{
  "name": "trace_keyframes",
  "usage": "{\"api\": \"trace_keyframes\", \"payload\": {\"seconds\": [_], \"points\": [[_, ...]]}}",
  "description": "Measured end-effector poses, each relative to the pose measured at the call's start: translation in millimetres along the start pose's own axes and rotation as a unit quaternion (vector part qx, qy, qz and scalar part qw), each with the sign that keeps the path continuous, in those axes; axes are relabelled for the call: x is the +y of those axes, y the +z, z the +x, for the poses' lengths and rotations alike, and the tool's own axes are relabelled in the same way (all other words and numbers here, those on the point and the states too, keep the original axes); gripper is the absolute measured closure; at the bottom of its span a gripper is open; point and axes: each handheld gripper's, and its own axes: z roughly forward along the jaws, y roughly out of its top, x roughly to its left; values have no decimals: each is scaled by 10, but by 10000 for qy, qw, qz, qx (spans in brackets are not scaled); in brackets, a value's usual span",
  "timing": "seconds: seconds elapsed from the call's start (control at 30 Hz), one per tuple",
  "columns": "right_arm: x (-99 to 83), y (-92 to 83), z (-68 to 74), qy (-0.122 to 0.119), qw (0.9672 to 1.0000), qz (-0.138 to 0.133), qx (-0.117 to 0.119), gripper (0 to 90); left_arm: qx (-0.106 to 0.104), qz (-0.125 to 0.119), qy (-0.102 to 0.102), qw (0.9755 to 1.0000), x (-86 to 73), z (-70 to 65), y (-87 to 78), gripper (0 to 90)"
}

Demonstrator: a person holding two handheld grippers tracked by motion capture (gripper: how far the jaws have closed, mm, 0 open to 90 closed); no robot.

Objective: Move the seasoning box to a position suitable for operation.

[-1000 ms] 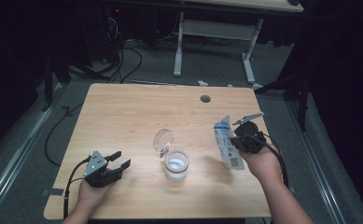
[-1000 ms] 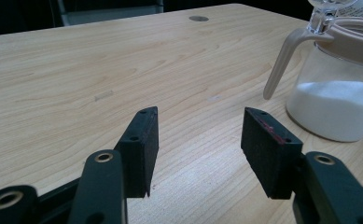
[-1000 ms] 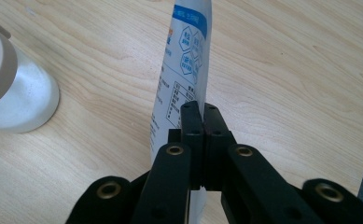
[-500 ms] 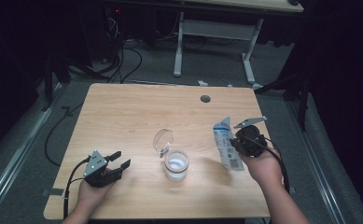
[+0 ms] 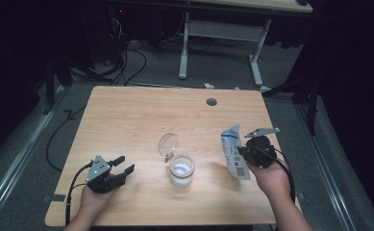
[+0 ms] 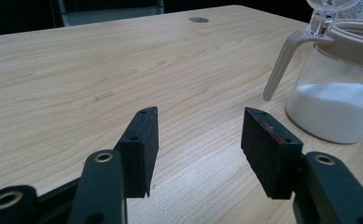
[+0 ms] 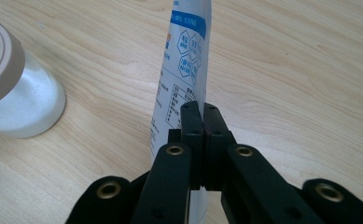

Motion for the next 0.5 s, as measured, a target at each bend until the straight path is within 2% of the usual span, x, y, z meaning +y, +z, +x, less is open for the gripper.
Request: {"api": "trace_keyframes", "payload": {"seconds": [0.37, 0.5], "points": [[-148, -73, -51, 252, 9986, -460, 54, 900, -15, -9, -12, 10000, -6, 2, 0, 466], [-191, -108, -56, 227, 9976, -660, 5, 900, -28, 10, 1, 10000, -15, 6, 6, 466]]}}
